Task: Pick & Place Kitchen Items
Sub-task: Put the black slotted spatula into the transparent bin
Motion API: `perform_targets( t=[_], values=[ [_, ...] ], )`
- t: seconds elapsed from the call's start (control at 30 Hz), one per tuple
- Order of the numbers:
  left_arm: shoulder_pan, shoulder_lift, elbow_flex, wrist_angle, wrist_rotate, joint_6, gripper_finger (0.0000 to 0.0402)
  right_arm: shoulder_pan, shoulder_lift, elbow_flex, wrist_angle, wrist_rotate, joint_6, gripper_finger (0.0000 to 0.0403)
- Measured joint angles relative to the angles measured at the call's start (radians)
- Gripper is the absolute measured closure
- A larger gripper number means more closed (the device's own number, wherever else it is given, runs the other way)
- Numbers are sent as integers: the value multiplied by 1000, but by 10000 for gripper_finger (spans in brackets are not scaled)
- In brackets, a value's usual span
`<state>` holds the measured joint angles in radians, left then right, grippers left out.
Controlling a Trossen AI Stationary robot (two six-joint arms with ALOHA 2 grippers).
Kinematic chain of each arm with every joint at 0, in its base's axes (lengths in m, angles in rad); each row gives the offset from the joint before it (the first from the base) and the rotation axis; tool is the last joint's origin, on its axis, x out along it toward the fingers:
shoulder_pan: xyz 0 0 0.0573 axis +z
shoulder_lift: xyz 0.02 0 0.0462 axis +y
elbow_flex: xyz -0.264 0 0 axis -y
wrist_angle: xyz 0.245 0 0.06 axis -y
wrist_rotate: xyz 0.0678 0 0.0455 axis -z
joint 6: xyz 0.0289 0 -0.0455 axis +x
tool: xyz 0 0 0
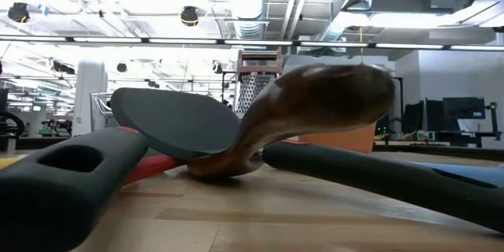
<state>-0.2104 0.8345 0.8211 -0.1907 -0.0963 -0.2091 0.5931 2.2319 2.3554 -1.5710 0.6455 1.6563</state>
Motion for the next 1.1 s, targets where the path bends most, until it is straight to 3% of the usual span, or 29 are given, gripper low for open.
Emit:
perform_targets(
  t=[0.43, 0.87, 1.1],
  values=[
    [0, -33, -1, 39, -9, -16, 400, -87, -49, 1, 0, 248, -239, 325],
    [0, -19, 0, 288, -285, -8, 400, -160, -49, -21, 3, 625, -321, 325],
    [0, 70, 0, 467, -305, -6, 400, -209, -32, -22, 57, 684, -471, 325]
  ],
)
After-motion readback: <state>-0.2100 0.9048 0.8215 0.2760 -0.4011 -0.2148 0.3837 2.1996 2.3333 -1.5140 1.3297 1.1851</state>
